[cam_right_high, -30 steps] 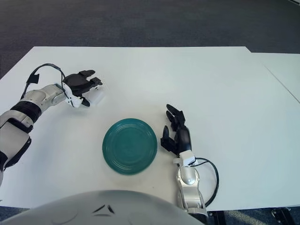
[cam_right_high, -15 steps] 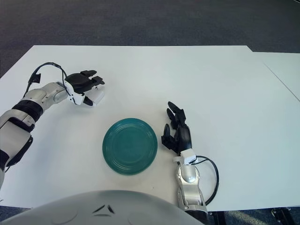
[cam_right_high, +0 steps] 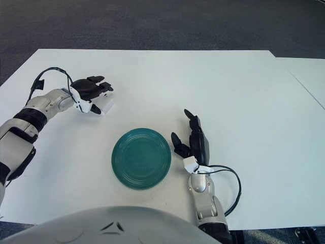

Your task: Put the charger into the plate.

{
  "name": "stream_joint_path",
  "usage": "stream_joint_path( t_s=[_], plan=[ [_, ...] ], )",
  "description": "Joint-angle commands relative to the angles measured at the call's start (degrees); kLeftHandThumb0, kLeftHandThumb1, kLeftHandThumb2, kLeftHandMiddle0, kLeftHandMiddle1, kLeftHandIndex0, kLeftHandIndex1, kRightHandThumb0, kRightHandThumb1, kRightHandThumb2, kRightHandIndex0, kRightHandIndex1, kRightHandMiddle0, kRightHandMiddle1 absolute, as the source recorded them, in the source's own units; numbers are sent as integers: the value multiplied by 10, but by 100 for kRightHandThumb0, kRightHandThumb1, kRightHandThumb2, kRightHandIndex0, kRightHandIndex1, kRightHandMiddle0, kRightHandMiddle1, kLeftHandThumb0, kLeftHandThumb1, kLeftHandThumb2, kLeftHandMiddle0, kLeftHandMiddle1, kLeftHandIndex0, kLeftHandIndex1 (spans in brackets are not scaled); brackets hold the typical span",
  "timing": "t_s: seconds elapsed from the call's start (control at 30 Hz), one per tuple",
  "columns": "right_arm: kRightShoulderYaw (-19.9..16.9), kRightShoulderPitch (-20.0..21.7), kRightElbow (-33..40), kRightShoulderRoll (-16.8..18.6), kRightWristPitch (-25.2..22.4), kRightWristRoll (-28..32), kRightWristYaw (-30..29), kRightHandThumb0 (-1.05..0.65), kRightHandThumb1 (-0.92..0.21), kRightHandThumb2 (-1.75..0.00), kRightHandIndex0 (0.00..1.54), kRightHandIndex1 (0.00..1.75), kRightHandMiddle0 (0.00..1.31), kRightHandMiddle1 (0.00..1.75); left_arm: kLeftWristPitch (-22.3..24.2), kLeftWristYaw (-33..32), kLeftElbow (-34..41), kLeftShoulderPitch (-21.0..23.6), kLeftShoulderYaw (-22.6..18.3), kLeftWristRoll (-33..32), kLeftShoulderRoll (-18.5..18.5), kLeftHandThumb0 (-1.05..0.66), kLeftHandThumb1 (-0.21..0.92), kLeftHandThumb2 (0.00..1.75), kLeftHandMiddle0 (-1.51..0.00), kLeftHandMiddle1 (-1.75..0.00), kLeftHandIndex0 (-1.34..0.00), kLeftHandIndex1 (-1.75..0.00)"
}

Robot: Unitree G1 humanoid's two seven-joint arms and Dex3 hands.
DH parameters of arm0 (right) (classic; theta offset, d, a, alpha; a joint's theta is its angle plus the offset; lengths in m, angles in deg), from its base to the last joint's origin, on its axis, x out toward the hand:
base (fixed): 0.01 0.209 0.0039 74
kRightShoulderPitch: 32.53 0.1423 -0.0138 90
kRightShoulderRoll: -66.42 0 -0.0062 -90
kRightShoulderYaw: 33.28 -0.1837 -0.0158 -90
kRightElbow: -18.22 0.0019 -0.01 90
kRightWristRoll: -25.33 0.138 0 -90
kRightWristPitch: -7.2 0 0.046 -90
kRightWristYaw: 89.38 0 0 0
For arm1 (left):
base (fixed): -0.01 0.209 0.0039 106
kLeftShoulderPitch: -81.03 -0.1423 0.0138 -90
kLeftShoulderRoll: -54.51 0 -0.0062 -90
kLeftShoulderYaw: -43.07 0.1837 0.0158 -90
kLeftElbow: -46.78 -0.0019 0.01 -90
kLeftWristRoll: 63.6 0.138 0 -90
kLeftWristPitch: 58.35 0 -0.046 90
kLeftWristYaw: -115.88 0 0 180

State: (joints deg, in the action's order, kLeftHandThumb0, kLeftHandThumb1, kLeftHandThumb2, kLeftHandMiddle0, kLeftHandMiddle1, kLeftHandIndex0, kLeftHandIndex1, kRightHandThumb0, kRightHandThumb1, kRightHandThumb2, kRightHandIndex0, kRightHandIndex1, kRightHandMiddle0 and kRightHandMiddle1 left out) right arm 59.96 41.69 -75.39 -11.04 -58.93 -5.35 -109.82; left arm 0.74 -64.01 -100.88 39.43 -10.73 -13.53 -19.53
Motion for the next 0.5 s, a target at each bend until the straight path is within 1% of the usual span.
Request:
stream_joint_path(
  t_s=[0.0, 0.03, 0.1, 0.17, 0.23, 0.3, 0.43, 0.47],
  plan=[
    [-3, -13, -10, 10, -4, 76, 34, -69, -92, -75, 30, 2, 2, 61, 5, 15, 9, -5, -5, -8, 5, -95, 92, 19, -17, 0, -7, -75],
    [-4, -15, -8, 12, -7, 90, 41, -69, -92, -75, 31, 2, 2, 62, 5, 19, 10, -6, -6, -10, 5, -94, 92, 19, -17, 0, -7, -75],
    [-5, -21, 9, 17, -36, 93, 45, -70, -92, -77, 29, 1, 2, 63, 7, 23, 7, -7, -5, -11, 4, -94, 92, 19, -17, 0, -8, -75],
    [-5, -25, 19, 19, -50, 95, 49, -71, -92, -77, 28, 1, 2, 63, 9, 27, 7, -7, -6, -13, 4, -93, 92, 18, -17, 0, -8, -76],
    [-5, -20, -1, 15, 7, 147, 71, -72, -92, -81, 29, 1, 2, 64, 11, 31, 9, -8, -7, -14, 4, -93, 92, 18, -17, 0, -8, -76],
    [-6, -18, -9, 12, 34, 172, 83, -73, -92, -83, 31, 2, 2, 64, 12, 33, 12, -10, -7, -15, 5, -93, 92, 17, -17, 0, -9, -76],
    [-1, -27, 6, 13, 51, 165, 82, -76, -92, -89, 29, 1, 1, 59, 11, 35, 18, -15, -8, -17, 7, -92, 92, 16, -18, -1, -10, -77],
    [-3, -29, 13, 13, 26, 146, 74, -76, -92, -89, 29, 0, 0, 59, 11, 37, 21, -16, -8, -18, 8, -92, 92, 16, -18, -1, -10, -77]
  ],
)
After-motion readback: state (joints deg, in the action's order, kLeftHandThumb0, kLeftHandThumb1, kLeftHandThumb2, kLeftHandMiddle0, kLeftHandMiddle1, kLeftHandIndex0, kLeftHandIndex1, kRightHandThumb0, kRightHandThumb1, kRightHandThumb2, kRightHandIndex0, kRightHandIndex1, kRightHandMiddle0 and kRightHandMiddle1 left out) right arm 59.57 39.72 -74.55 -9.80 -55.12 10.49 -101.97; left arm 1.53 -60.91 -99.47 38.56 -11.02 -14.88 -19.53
